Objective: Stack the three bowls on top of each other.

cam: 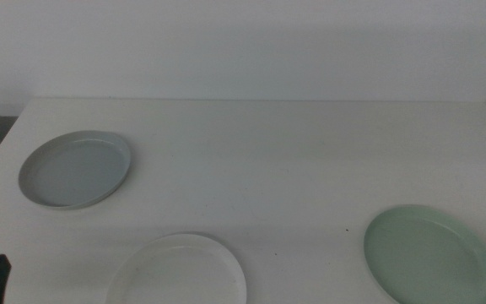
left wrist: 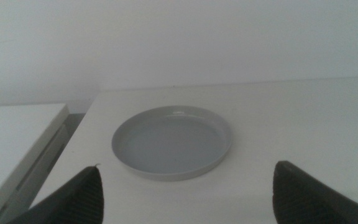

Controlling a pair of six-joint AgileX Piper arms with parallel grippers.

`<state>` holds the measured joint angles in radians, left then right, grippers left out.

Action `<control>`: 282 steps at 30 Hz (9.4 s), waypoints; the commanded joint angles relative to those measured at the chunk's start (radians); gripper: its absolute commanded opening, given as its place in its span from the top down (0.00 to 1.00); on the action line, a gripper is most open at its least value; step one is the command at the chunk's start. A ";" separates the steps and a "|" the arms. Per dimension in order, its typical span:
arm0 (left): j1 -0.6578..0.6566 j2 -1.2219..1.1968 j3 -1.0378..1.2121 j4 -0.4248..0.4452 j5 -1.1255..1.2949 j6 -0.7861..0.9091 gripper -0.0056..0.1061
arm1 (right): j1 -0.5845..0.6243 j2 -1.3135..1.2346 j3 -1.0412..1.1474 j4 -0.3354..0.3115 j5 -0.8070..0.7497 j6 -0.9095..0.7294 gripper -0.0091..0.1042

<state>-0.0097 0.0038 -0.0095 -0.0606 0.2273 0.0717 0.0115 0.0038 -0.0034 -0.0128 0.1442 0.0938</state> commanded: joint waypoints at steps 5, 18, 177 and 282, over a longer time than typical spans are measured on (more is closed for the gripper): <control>-0.007 0.144 -0.204 0.020 0.161 -0.010 0.11 | -0.004 -0.004 0.003 -0.008 -0.012 -0.005 0.21; -0.061 0.721 -0.851 -0.024 0.913 -0.072 0.11 | -0.004 -0.004 0.003 -0.008 -0.012 -0.003 0.21; -0.317 1.632 -1.492 0.074 0.933 -0.233 0.11 | -0.004 -0.004 0.003 -0.008 -0.012 -0.003 0.21; -0.082 1.873 -1.607 -0.282 0.909 0.083 0.97 | -0.004 -0.004 0.003 -0.008 -0.012 0.003 0.21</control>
<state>-0.0452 1.8777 -1.6188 -0.3300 1.1395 0.1893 0.0115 0.0038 -0.0034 -0.0128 0.1442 0.0994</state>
